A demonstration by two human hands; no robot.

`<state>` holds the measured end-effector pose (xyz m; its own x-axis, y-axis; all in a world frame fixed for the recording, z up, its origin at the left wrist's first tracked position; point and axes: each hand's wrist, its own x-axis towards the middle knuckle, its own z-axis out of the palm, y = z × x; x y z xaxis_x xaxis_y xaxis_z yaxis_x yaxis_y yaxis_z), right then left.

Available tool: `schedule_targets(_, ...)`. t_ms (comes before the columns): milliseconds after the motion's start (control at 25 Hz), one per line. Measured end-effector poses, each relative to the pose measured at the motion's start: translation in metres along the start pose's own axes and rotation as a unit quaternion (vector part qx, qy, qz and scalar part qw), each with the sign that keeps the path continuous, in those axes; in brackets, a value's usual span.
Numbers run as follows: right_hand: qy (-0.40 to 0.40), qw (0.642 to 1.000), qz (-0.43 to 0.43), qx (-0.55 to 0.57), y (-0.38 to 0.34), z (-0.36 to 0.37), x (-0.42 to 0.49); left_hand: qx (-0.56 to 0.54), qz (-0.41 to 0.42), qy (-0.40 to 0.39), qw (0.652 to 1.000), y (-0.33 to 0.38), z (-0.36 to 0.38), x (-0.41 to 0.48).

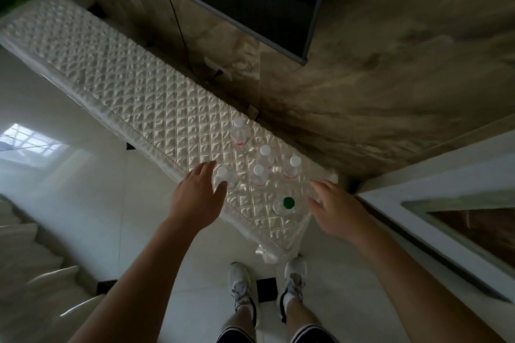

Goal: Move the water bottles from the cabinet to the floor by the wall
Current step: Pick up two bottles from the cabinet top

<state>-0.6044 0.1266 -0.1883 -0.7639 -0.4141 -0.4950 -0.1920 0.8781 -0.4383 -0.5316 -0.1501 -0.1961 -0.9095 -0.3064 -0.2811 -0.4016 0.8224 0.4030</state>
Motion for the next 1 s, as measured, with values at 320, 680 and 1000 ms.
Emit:
schedule_targets(320,-0.046,0.997,-0.036,0.054,0.06,0.067,0.06,-0.093,-0.075,0.017,0.993,-0.046,0.095,0.05)
schedule_targets(680,-0.048,0.988,-0.045,0.14,0.101,0.15,0.107,-0.217,-0.133,0.081,0.964,-0.089,0.189,0.081)
schedule_targets(1000,-0.004,0.988,-0.058,0.142,0.103,0.179,0.121,-0.236,-0.139,0.152,0.95,-0.094,0.213,0.096)
